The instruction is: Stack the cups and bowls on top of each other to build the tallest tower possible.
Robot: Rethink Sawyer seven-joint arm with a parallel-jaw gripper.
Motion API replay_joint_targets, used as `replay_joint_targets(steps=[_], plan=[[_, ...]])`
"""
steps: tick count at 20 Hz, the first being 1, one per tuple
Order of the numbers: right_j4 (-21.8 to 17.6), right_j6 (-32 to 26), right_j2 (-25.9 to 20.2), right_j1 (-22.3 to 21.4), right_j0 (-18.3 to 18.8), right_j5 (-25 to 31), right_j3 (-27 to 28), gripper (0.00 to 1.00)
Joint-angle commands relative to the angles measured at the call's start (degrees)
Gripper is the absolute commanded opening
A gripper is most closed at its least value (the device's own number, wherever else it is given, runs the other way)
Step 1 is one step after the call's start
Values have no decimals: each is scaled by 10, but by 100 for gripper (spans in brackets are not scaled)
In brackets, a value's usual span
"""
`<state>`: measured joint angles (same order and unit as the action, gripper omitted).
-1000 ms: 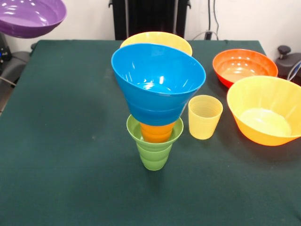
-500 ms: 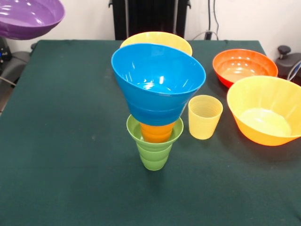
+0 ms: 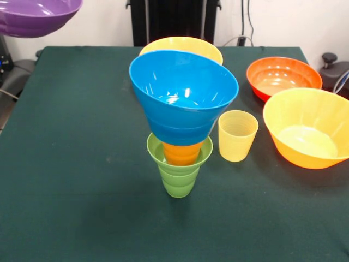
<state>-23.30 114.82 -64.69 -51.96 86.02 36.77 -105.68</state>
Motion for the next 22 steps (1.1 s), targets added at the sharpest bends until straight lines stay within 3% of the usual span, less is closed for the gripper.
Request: replay_joint_targets(steps=[1, 9, 16, 22], plan=[[14, -43, 9, 17, -97, 47, 28, 0], [-9, -3, 50, 43, -173, -5, 35, 0], [-2, 6, 74, 59, -213, -7, 63, 0], [25, -14, 66, 40, -201, 35, 72, 0]])
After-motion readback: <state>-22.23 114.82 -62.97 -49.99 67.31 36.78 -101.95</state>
